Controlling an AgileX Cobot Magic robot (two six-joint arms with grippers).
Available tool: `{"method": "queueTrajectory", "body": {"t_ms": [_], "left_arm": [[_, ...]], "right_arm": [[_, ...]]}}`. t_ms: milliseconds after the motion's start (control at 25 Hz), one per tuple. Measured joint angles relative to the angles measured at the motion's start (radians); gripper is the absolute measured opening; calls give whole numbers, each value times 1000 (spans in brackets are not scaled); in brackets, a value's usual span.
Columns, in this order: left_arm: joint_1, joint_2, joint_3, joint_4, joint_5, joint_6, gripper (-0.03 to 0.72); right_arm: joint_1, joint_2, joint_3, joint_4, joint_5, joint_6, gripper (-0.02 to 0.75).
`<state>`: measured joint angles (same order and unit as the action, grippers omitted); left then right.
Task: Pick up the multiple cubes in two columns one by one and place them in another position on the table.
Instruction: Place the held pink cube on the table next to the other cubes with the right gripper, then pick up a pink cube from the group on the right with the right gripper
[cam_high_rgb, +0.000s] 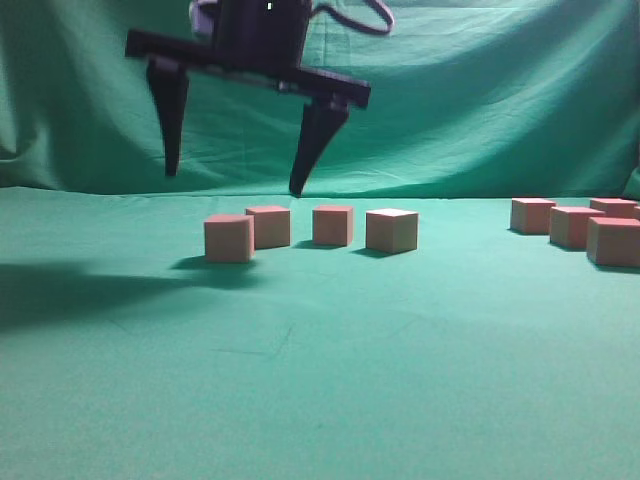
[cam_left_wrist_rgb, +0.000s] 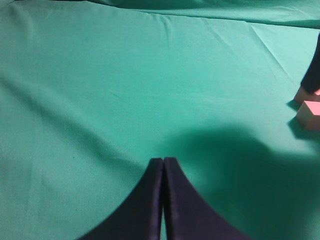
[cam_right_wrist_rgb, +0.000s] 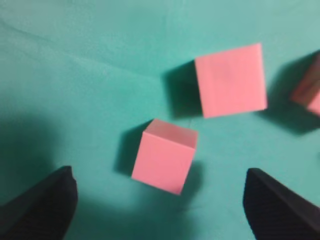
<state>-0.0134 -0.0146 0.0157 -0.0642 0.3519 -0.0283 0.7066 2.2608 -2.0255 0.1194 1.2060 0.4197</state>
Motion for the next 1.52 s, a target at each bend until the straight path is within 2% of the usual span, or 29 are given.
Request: {"method": "queueTrajectory", "body": {"t_ms": [160, 200, 360, 400, 440, 520, 680, 880, 1040, 1120, 1200, 1360, 1520], "left_arm": [[0, 0, 0, 0, 0, 0, 0], [0, 0, 0, 0, 0, 0, 0], [0, 0, 0, 0, 0, 0, 0], [0, 0, 0, 0, 0, 0, 0], [0, 0, 0, 0, 0, 0, 0], [0, 0, 0, 0, 0, 0, 0], [0, 0, 0, 0, 0, 0, 0], [0, 0, 0, 0, 0, 0, 0], [0, 0, 0, 0, 0, 0, 0], [0, 0, 0, 0, 0, 0, 0], [0, 0, 0, 0, 0, 0, 0], [0, 0, 0, 0, 0, 0, 0], [0, 0, 0, 0, 0, 0, 0]], "right_arm": [[-20, -17, -82, -32, 23, -52, 643], [-24, -33, -84, -34, 25, -63, 598], [-26, -125, -76, -41, 33, -153, 590], [-26, -160, -62, -45, 33, -169, 542], [-26, -193, -46, -53, 33, -184, 531], [-26, -282, 10, -91, 34, -203, 538], [-38, -477, 188, -239, 36, -205, 538], [-162, -667, 448, -313, 40, -133, 538], [-303, -721, 645, -310, 36, -100, 538], [-370, -720, 745, -279, 23, -82, 538], [-432, -720, 831, -210, -57, -75, 538], [-474, -719, 953, -139, -270, -71, 538], [-474, -664, 980, -128, -376, -71, 538]]}}
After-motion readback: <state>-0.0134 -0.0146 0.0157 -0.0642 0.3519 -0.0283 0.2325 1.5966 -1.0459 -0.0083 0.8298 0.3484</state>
